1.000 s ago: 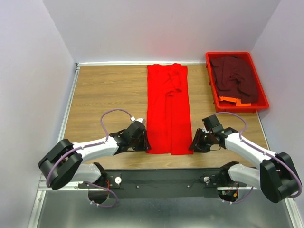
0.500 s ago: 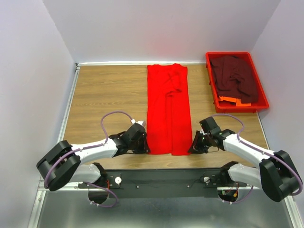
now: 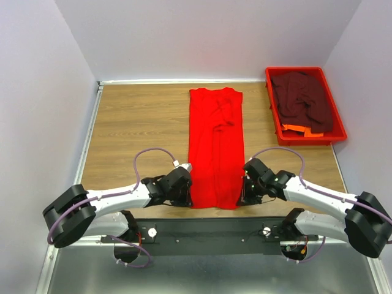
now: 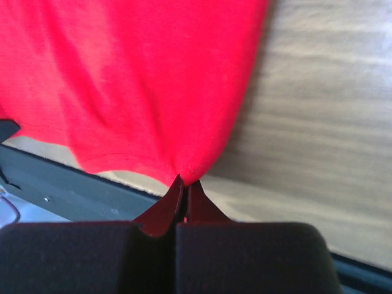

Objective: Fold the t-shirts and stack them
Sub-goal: Fold the tshirt

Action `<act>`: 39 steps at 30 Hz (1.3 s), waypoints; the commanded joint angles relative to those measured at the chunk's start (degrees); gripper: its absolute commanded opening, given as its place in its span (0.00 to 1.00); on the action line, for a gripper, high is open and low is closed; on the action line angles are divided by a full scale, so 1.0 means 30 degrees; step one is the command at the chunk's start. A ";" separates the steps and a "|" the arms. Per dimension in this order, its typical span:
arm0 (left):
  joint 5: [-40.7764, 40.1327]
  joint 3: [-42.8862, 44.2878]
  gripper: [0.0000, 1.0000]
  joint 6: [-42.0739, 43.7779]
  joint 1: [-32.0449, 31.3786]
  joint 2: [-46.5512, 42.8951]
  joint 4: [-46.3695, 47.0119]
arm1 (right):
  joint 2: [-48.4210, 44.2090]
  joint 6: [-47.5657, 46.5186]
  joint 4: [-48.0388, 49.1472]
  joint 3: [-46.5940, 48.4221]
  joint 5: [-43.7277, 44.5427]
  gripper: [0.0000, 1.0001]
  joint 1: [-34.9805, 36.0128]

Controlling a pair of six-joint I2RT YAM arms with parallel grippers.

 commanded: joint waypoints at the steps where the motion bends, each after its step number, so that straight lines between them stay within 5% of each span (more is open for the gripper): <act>1: -0.0689 0.0531 0.00 -0.0042 -0.0447 -0.0702 -0.1788 | -0.0704 0.0680 -0.1852 0.1710 0.2327 0.00 0.1016; 6: -0.2710 0.2872 0.00 0.1012 -0.0155 -0.0939 -0.2816 | -0.0033 -0.0433 -0.2852 0.3818 0.5811 0.00 0.1016; 18: -0.2332 0.6973 0.00 0.4499 0.4851 0.2663 0.0578 | 0.7374 -0.2426 -0.0334 1.0497 1.2200 0.00 0.0549; 39: -0.0896 1.2747 0.00 0.4178 0.8107 0.9548 0.2634 | 1.3183 -0.4360 0.4267 1.4456 1.0681 0.00 -0.4256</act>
